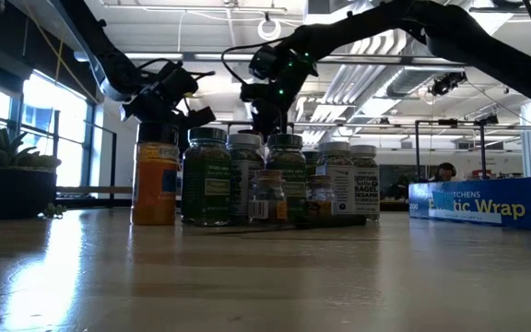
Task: Shelf spices
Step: Put the black lid seasoning bottle on the shelf
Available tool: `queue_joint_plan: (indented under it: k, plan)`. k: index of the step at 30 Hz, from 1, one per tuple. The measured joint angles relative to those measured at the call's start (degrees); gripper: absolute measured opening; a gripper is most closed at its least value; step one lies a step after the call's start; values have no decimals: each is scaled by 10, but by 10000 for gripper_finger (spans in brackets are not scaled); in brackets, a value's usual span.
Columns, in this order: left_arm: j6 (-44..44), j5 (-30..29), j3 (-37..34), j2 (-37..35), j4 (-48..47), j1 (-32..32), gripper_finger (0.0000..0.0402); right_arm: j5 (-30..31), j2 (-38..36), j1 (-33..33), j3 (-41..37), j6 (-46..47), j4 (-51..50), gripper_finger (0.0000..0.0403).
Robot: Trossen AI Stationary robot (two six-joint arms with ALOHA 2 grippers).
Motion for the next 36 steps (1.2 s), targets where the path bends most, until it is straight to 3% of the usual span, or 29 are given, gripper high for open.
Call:
queue_joint_plan:
  k: [15, 23, 36]
  plan:
    - [0, -1, 0, 0, -4, 0, 142, -1, -12, 0, 27, 12, 64, 254]
    - [-5, -1, 0, 0, -4, 0, 142, 64, -16, -27, 26, -1, 70, 254]
    - [-5, -1, 0, 0, -2, 0, 142, 4, 16, -42, 25, -9, 45, 254]
